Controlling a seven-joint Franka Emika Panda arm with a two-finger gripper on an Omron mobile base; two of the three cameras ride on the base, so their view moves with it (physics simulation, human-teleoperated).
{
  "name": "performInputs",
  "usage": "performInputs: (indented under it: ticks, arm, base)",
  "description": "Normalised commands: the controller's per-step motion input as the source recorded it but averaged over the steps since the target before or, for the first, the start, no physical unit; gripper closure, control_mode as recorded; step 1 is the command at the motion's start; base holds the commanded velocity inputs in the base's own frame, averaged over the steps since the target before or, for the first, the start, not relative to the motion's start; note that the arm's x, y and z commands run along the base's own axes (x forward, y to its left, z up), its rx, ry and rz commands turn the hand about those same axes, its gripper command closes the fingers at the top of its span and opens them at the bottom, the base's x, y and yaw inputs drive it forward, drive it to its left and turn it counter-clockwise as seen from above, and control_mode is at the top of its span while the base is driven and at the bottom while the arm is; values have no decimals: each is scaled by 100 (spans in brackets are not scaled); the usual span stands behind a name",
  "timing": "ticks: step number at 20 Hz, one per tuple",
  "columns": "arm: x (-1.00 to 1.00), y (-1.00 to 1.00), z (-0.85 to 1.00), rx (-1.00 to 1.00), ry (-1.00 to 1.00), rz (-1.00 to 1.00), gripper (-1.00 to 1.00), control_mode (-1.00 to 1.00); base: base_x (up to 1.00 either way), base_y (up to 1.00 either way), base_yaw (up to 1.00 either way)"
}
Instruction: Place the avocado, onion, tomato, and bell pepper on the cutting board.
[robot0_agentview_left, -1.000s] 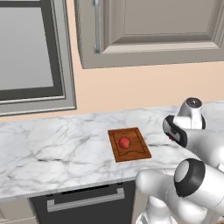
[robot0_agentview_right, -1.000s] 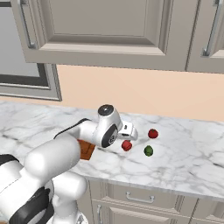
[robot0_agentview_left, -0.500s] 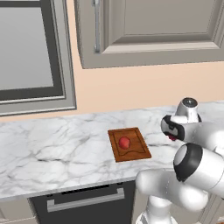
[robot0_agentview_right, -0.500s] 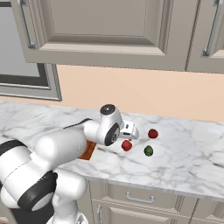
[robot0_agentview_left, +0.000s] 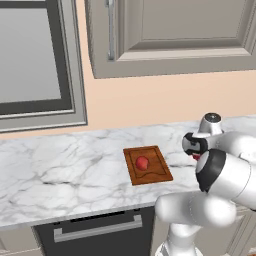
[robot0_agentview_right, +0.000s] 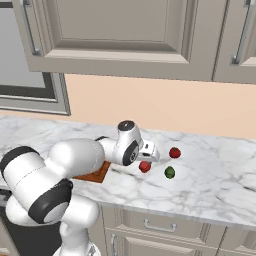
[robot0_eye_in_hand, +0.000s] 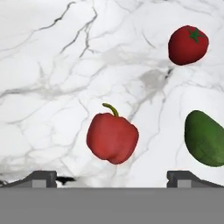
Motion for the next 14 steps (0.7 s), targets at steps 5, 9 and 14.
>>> performInputs:
  ticks: [5, 9, 14]
  arm:
    - [6, -1, -27, 0, 3, 0, -100, -100]
    - [8, -9, -26, 0, 0, 0, -100, -100]
    - [16, -4, -22, 0, 0, 0, -100, -100]
  base:
    - [0, 0, 0]
    - [0, 0, 0]
    - [0, 0, 0]
